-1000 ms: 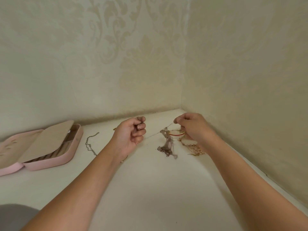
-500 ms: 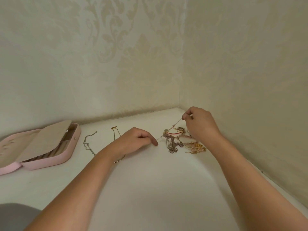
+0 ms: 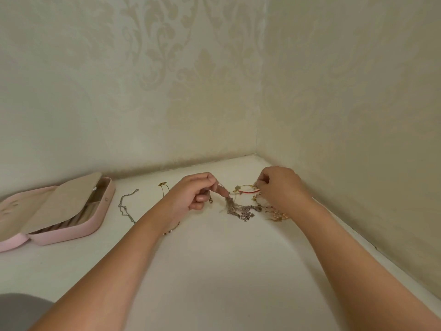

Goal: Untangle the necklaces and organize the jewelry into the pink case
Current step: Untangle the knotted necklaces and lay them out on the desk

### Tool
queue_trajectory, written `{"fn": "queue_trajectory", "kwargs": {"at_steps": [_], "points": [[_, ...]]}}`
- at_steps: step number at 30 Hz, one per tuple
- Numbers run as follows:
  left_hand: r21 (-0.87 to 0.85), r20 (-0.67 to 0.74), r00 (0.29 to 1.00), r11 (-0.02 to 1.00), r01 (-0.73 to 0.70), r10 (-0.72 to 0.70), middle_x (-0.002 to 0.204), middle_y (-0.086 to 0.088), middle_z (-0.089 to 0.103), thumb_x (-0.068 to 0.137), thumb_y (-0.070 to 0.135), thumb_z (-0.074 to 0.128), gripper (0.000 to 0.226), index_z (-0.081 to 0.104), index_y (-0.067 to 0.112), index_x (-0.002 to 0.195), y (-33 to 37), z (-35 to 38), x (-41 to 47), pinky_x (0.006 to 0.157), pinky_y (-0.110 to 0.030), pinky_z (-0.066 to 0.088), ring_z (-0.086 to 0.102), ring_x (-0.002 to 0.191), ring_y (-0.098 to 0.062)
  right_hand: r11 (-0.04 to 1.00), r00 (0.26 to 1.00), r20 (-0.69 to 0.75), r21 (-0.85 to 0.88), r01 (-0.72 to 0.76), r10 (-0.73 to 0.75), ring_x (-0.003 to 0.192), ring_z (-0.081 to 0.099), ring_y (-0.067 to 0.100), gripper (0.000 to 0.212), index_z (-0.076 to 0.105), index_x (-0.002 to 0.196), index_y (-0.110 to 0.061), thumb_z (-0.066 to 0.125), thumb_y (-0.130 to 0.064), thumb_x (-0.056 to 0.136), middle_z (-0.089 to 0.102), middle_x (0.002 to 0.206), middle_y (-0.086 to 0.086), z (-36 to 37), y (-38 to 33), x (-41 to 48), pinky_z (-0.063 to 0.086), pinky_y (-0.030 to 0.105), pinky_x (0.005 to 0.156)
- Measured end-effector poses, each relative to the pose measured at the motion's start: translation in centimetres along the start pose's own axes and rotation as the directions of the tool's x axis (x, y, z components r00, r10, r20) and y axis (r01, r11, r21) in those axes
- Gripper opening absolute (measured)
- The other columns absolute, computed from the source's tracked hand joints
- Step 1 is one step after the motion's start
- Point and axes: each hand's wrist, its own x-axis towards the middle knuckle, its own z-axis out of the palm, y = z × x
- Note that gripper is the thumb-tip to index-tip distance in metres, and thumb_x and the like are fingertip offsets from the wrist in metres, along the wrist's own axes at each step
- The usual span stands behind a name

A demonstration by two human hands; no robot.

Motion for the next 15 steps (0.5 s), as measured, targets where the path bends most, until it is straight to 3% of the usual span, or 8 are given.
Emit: {"fn": "queue_trajectory", "kwargs": {"at_steps": [4,7,9,11,15], "points": [[0.023,0.004,1.000,1.000,0.010,-0.010,0.076,-0.003,0.068,0.097,0.007,0.040,0.030,0.047,0.010,0.068,-0.2,0.3,0.1,0.043,-0.016,0.019,0.024,0.051,-0.008,0.936,0.977,0.132,0.334,0.114,-0.166,0.071,0.056,0.002,0.008,0.068,0.093,-0.020,0.067,-0.017,0.086,0.064,0.090,-0.008,0.7,-1.4,-0.9,0.038,0.008,0.055],[0.014,-0.007,1.000,1.000,0.008,-0.008,0.070,0.000,0.057,0.096,0.007,0.037,0.033,0.045,0.012,0.065,-0.3,0.3,0.2,0.045,-0.017,0.019,0.026,0.051,-0.008,0.898,0.938,0.253,0.424,0.114,-0.239,0.054,0.056,0.002,0.013,0.071,0.091,-0.018,0.076,-0.018,0.079,0.069,0.080,-0.006,1.4,-2.3,-1.6,0.041,0.009,0.048],[-0.013,-0.002,1.000,1.000,0.005,-0.005,0.069,0.001,0.054,0.094,0.009,0.039,0.031,0.044,0.013,0.064,-0.4,0.2,0.2,0.046,-0.019,0.018,0.027,0.051,-0.007,0.876,0.941,0.237,0.471,0.107,-0.243,0.052,0.057,0.010,0.010,0.073,0.088,-0.012,0.076,-0.015,0.080,0.070,0.072,-0.003,1.8,-2.5,-1.9,0.045,0.015,0.048],[-0.052,0.010,1.000,0.999,-0.005,0.005,0.068,0.003,0.054,0.087,0.019,0.045,0.025,0.043,0.015,0.063,-0.5,0.0,0.3,0.047,-0.020,0.017,0.028,0.051,-0.006,0.874,0.955,0.183,0.471,0.122,-0.232,0.051,0.060,0.006,0.002,0.074,0.084,-0.015,0.073,-0.014,0.082,0.068,0.066,-0.007,1.9,-2.4,-1.8,0.044,0.014,0.049],[-0.151,-0.028,1.000,0.988,-0.010,0.006,0.068,0.004,0.053,0.084,0.025,0.045,0.021,0.040,0.018,0.064,-0.8,-0.6,0.5,0.048,-0.021,0.018,0.028,0.055,-0.008,0.856,0.974,0.148,0.511,0.075,-0.174,0.047,0.060,0.001,0.014,0.072,0.082,-0.018,0.068,-0.005,0.084,0.065,0.069,-0.006,1.6,-1.9,-1.2,0.041,0.010,0.046]]}}
